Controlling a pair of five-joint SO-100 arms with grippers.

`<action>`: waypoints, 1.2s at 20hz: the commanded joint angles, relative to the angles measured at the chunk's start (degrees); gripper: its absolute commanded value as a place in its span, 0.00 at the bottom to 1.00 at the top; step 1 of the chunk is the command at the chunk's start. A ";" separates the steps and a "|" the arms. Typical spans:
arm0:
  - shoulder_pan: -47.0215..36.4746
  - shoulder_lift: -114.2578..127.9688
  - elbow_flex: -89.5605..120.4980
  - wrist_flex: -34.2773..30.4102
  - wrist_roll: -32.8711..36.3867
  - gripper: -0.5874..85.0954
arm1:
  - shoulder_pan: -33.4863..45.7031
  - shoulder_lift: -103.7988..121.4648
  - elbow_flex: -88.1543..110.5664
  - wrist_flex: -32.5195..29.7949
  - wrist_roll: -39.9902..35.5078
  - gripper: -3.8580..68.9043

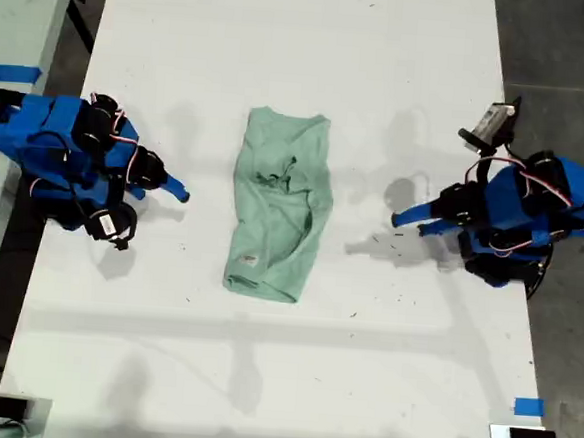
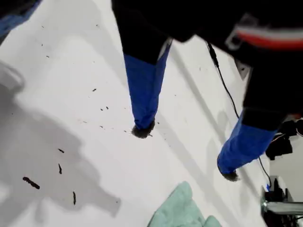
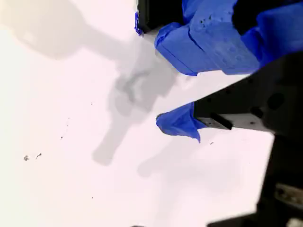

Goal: Fold tshirt

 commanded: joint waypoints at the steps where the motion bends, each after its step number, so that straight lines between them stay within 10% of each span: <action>1: 1.32 8.17 4.31 -1.41 -2.81 0.33 | -0.88 -0.53 -0.35 0.09 0.35 0.42; 12: 3.78 -45.97 -41.66 -14.68 13.54 0.35 | -2.72 -49.75 -26.89 -16.52 -5.71 0.43; 24: 9.05 -72.77 -61.35 -16.26 9.93 0.36 | -5.62 -100.02 -68.38 -13.97 -8.09 0.48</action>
